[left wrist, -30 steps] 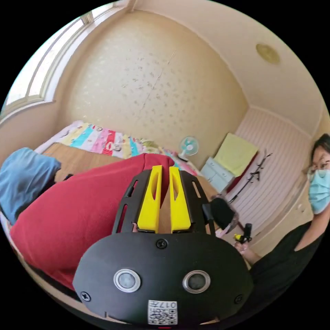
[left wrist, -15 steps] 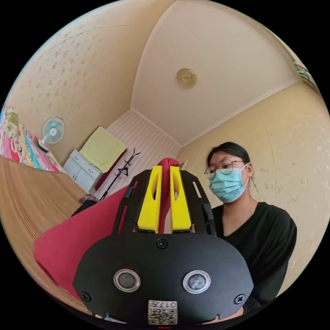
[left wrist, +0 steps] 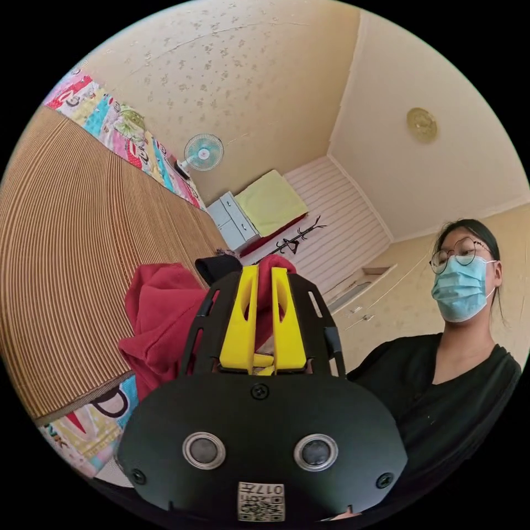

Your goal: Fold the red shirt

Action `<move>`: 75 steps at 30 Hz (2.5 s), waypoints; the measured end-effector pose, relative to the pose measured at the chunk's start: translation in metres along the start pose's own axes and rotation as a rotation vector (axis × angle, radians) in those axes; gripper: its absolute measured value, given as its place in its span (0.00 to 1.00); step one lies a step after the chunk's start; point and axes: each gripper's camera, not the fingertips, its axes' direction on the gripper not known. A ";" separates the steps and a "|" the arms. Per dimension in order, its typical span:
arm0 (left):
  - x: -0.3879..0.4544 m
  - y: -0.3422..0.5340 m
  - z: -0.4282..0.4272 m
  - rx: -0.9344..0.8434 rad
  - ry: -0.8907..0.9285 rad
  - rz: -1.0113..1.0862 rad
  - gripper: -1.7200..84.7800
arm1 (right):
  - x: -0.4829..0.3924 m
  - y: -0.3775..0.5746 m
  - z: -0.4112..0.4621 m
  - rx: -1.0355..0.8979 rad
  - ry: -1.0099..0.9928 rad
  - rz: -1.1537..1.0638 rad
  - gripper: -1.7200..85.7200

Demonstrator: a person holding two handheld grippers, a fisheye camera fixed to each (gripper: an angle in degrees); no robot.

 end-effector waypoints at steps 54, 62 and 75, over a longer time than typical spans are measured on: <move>0.024 0.059 0.174 -0.321 -0.246 0.167 0.06 | 0.110 -0.088 0.056 0.102 0.210 -0.196 0.11; 0.063 0.016 0.148 -0.151 0.170 0.251 0.06 | 0.149 0.061 0.003 0.280 -0.007 -0.121 0.12; 0.195 -0.025 0.168 -0.209 0.078 0.451 0.07 | 0.115 0.170 0.126 -0.039 0.356 0.016 0.19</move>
